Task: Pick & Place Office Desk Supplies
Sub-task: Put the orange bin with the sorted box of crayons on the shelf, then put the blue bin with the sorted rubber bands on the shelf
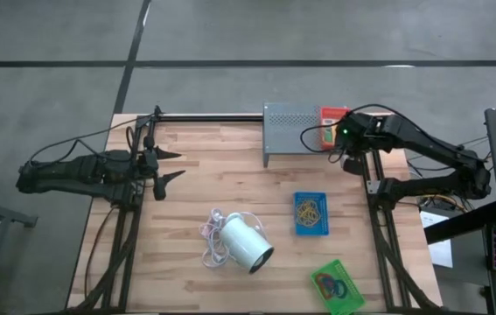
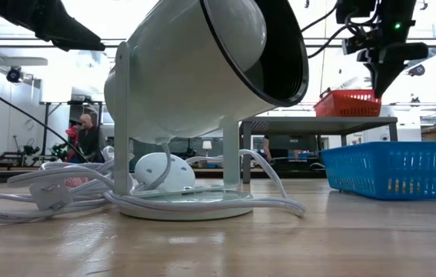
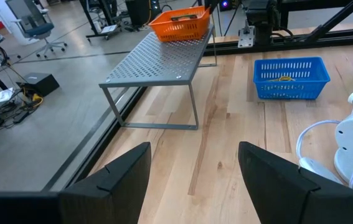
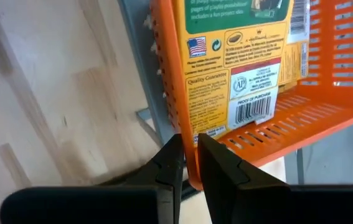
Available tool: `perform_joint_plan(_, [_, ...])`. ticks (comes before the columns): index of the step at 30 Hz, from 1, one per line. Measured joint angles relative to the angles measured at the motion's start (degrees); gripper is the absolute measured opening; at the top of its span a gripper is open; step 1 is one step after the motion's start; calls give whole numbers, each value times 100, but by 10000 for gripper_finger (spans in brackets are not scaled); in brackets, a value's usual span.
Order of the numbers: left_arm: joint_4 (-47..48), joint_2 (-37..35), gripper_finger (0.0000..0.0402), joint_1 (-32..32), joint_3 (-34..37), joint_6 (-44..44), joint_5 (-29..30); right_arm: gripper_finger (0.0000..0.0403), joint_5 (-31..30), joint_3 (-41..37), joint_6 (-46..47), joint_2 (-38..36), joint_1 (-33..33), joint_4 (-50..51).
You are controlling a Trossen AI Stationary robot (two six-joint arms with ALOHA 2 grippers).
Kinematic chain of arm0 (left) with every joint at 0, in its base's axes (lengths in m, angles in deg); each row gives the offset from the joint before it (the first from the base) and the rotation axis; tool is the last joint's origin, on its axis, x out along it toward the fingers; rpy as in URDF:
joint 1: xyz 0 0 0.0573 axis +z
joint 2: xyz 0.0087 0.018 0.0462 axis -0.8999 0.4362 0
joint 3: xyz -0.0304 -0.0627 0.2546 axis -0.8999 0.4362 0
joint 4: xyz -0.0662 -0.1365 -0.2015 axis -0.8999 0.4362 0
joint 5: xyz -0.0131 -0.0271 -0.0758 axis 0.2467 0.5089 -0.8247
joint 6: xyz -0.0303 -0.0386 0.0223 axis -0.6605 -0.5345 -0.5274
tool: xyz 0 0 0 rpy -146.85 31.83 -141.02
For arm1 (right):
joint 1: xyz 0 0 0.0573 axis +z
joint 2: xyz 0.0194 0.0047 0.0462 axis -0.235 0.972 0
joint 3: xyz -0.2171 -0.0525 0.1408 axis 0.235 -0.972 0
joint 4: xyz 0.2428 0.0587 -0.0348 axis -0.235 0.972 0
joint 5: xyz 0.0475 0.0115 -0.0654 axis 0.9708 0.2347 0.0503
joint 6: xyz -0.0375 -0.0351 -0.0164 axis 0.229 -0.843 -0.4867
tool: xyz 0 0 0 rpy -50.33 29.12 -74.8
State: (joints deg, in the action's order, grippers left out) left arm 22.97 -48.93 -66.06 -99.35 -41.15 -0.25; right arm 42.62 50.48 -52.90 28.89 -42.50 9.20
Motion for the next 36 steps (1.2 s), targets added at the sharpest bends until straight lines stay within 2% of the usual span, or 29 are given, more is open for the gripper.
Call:
perform_joint_plan(9, [0, -2, 244, 0, 0, 0, 2, 43, 7, 406, -35, -9, -2, 473])
perform_joint_plan(18, [-1, -2, 244, -1, 0, 0, 0, 43, 9, 404, 15, -11, -2, 426])
perform_joint_plan(24, [-2, -2, 244, 0, 0, 0, 0, 43, 13, 625, 394, -30, -2, 332])
perform_joint_plan(31, [0, 0, 244, 0, 0, 0, 0, 43, 87, 857, 405, -39, 10, 288])
perform_joint_plan(36, [0, -1, 244, -2, 0, 0, 1, 43, 489, 1305, 290, -110, 92, -66])
